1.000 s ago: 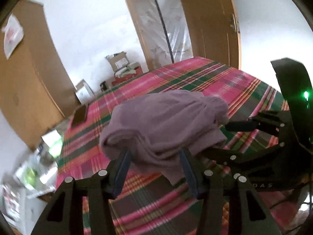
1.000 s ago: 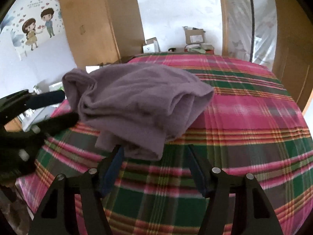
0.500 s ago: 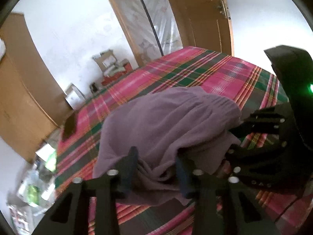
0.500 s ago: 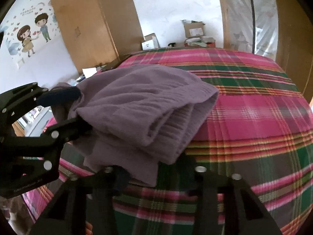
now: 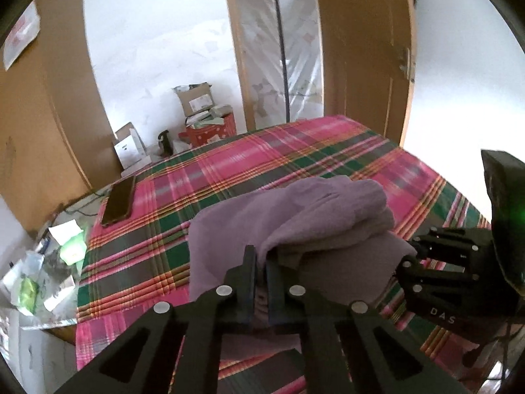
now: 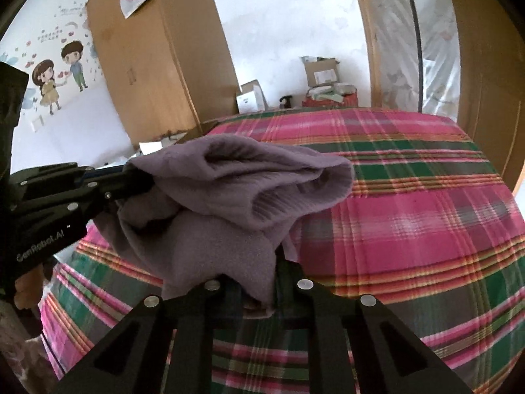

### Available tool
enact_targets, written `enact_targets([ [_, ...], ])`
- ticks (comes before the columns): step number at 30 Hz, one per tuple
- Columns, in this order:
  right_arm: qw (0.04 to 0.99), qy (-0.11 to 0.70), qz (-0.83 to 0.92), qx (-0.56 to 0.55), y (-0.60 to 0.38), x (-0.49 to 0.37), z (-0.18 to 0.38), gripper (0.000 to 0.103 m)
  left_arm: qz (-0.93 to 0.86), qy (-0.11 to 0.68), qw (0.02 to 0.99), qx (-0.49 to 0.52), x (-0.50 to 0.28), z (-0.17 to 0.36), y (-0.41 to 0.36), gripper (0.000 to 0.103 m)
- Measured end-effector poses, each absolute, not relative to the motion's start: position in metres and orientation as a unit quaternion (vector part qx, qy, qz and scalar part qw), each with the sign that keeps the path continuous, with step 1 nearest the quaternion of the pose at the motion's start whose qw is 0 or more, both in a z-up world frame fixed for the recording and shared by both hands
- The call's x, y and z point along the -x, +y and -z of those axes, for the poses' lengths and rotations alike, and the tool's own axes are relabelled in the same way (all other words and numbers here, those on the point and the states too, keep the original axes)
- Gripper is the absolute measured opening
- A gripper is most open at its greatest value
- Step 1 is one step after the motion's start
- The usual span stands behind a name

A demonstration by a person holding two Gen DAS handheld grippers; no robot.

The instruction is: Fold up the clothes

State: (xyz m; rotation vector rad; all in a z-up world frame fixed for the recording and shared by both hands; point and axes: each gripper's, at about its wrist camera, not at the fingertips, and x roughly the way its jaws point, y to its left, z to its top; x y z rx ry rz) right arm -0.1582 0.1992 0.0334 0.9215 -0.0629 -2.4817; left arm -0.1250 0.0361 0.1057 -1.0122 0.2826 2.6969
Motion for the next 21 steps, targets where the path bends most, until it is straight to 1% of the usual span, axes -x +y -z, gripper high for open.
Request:
enact_targets([
  [5,0.241,-0.031,0.918,-0.313,0.207,0.157,-0.052,0.012,-0.936,0.065,0.120,0.326,0.122,-0.124,0.029,0.005],
  [13,0.223,-0.018,0.943,-0.248,0.221,0.146,-0.096,0.012,-0.948,0.027,0.125,0.291,0.110,-0.153,0.026,0.005],
  [21,0.189,0.028,0.961,-0.200,0.239,0.139,-0.135,0.011,-0.956,-0.026,0.116,0.268,0.096,-0.172,0.020,0.004],
])
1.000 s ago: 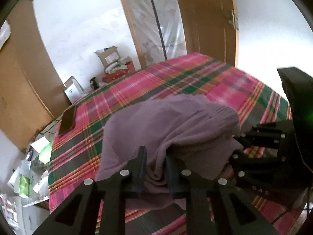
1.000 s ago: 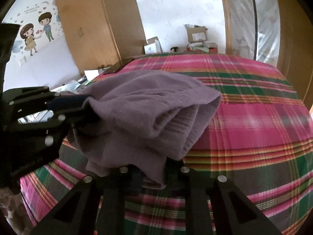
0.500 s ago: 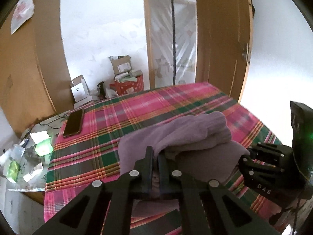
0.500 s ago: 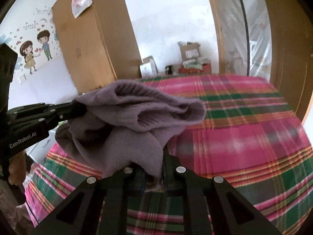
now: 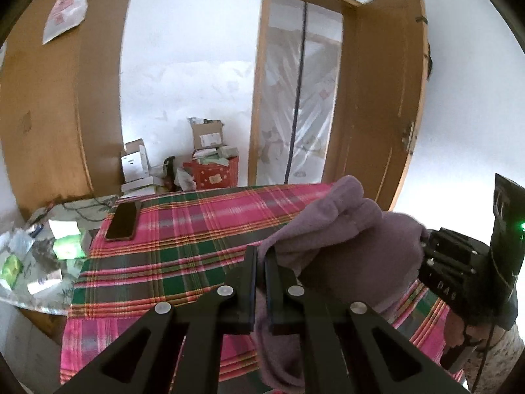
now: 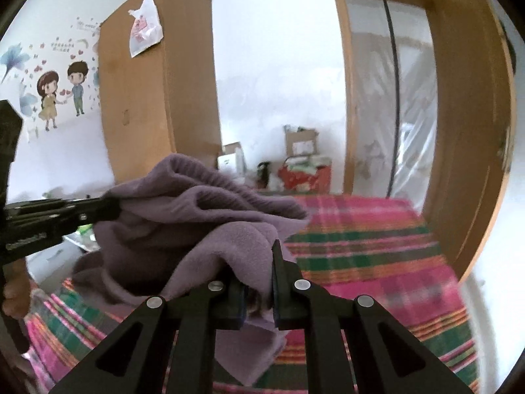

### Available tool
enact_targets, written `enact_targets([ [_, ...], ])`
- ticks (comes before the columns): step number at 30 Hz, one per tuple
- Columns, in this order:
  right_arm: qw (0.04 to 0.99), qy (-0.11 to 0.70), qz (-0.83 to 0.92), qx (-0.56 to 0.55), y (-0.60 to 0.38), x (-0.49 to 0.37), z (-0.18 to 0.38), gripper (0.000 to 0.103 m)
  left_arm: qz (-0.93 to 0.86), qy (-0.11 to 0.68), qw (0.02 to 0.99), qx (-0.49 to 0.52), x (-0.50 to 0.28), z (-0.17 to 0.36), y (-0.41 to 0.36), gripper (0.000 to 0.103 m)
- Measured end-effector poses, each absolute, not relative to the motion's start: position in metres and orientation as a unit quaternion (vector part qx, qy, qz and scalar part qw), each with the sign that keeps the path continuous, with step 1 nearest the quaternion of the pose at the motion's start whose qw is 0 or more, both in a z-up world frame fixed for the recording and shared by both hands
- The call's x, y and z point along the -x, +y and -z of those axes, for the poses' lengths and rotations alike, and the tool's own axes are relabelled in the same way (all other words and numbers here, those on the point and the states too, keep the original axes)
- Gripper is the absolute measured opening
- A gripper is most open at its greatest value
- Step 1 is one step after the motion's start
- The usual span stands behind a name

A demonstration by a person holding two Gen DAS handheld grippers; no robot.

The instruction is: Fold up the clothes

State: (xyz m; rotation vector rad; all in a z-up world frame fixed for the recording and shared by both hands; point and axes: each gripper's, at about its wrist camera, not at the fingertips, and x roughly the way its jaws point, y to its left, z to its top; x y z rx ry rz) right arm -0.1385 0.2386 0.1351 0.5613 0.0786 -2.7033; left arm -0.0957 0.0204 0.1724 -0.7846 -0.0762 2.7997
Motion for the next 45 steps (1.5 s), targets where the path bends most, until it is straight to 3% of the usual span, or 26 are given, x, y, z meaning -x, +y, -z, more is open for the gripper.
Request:
enact_targets([
  [6,0.156,0.045,0.966,-0.200,0.257,0.146,-0.148,0.011,-0.951,-0.060,0.100,0.288,0.089,-0.153,0.011,0.004],
  [16,0.103,0.082,0.953,-0.274,0.279,0.155,-0.082,0.013,-0.923,-0.111,0.049,0.366,0.073,-0.083,-0.018,0.004],
  [26,0.112,0.099,0.933,-0.328,0.295,0.127,-0.041,0.014,-0.897,-0.115,0.048,0.424,0.056,-0.036,-0.023,0.007],
  [32,0.110,0.096,0.924,-0.353,0.303,0.117,-0.030,0.021,-0.889,-0.119,0.052,0.439,0.045,-0.026,-0.025,0.008],
  [45,0.119,0.095,0.926,-0.344,0.312,0.070,-0.044,0.023,-0.885,-0.121,0.046,0.447,0.026,-0.028,-0.028,0.017],
])
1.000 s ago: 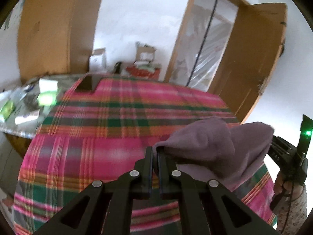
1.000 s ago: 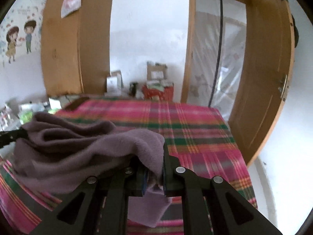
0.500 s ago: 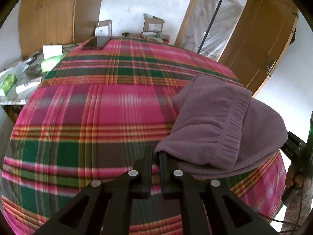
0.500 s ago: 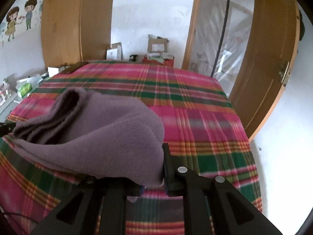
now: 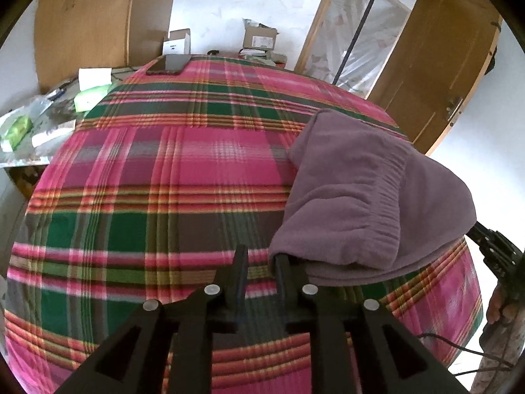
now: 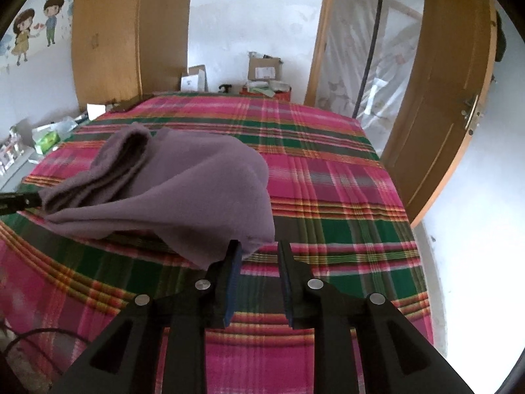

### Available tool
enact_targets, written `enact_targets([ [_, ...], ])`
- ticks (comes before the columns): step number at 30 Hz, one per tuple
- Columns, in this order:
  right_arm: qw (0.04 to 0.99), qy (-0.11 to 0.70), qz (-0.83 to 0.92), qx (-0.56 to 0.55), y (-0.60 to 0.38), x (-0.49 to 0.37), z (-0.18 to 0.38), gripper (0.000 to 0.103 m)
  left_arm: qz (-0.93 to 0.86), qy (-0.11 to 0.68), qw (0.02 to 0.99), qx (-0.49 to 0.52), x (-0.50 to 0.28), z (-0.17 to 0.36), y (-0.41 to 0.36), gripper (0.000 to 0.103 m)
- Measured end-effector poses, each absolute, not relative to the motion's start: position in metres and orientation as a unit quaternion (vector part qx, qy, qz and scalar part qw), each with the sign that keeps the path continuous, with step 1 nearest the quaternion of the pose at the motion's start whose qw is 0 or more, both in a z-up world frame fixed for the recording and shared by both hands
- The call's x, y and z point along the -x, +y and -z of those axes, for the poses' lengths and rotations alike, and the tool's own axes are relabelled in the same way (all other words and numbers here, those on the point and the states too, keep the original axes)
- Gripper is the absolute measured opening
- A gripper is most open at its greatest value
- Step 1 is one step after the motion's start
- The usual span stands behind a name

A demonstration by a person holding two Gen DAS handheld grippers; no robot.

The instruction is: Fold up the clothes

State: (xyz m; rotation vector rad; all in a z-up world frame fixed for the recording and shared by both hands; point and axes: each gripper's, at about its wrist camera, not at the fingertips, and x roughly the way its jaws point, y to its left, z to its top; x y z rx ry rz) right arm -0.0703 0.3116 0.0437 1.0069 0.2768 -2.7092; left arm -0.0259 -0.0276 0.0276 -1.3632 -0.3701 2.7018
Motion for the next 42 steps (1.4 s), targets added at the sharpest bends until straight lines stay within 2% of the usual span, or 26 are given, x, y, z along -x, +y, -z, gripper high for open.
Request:
enact_targets([
  [10,0.199,0.040,0.930,-0.305,0.297,0.060,-0.070,0.024,-0.887,-0.115,0.043,0.444,0.014,-0.030,-0.029,0.022],
  [31,0.342,0.002,0.851,-0.399,0.212,0.095,-0.028,0.025,-0.874,-0.146,0.050,0.460,-0.011,-0.014,-0.046,0.022],
  [33,0.353,0.000,0.842,-0.408,0.205,0.096,-0.024,0.030,-0.874,-0.150,0.055,0.459,-0.012,-0.012,-0.047,0.022],
  [35,0.378,-0.003,0.827,-0.417,0.197,0.094,-0.019,0.041,-0.874,-0.151,0.061,0.457,-0.013,-0.012,-0.047,0.022],
  [39,0.395,0.005,0.813,-0.428,0.184,0.092,-0.013,0.046,-0.876,-0.152,0.072,0.453,-0.015,-0.012,-0.047,0.022],
  [42,0.399,0.006,0.806,-0.438,0.174,0.095,-0.009,0.053,-0.876,-0.153,0.077,0.450,-0.016,-0.014,-0.049,0.022],
])
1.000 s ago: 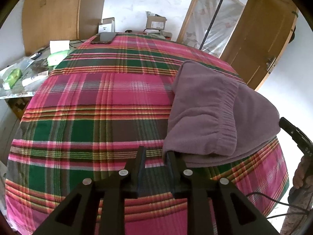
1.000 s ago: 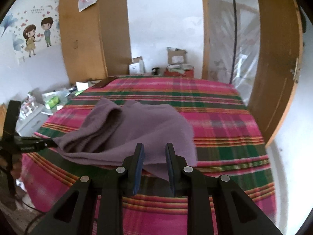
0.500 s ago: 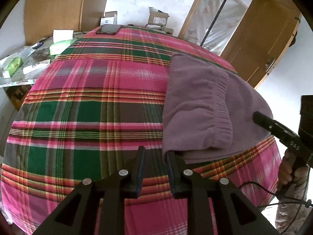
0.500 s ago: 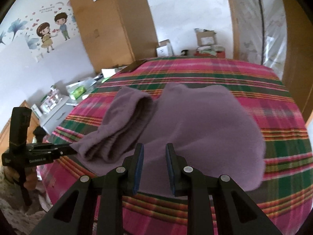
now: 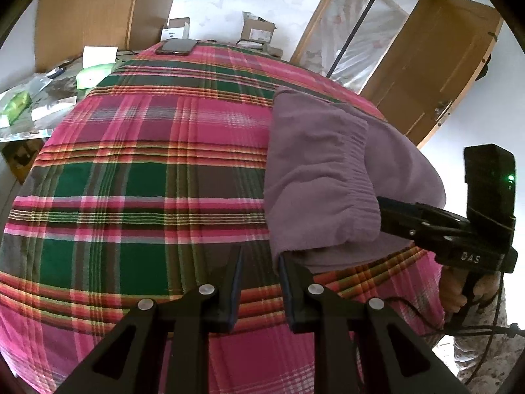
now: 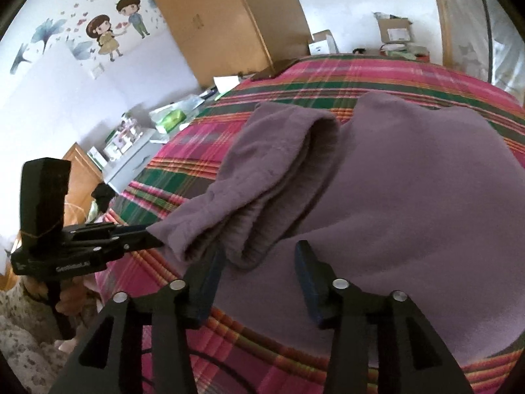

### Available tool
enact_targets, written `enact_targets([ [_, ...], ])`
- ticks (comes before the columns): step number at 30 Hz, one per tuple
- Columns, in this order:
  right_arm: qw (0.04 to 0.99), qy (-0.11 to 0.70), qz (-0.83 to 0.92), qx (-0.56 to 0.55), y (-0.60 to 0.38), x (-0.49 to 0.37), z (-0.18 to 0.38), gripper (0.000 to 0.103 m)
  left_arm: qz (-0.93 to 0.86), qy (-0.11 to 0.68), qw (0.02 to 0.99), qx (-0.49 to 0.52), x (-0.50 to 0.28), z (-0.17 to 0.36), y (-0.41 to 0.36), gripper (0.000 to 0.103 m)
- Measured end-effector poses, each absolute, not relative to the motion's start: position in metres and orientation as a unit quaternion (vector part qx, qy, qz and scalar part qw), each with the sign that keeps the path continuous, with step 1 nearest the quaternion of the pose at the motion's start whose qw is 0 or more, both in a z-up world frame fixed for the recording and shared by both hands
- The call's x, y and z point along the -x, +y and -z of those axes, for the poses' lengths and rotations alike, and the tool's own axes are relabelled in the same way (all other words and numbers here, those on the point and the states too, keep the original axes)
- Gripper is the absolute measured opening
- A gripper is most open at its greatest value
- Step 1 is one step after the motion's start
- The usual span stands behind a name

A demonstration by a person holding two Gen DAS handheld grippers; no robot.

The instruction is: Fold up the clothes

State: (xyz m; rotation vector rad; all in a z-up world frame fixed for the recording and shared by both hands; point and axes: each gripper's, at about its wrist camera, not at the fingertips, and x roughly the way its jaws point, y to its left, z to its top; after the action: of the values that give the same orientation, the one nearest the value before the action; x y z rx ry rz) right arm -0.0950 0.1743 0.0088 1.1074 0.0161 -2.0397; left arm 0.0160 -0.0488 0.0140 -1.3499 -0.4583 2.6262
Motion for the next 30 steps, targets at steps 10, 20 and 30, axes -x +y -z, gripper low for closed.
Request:
enact_targets([
  [10,0.402,-0.002,0.799,-0.447,0.153,0.107,-0.006,0.055,-0.877,-0.153,0.079,0.449,-0.017,-0.014,-0.058,0.022],
  [20,0.400,0.049,0.817,-0.411,0.126,0.103,-0.017,0.017,-0.882,-0.157,0.070,0.438,-0.019,-0.017,-0.071,0.022],
  [30,0.401,0.090,0.847,-0.337,0.105,0.108,-0.057,0.010,-0.901,-0.156,0.067,0.400,-0.009,-0.039,-0.084,0.022],
])
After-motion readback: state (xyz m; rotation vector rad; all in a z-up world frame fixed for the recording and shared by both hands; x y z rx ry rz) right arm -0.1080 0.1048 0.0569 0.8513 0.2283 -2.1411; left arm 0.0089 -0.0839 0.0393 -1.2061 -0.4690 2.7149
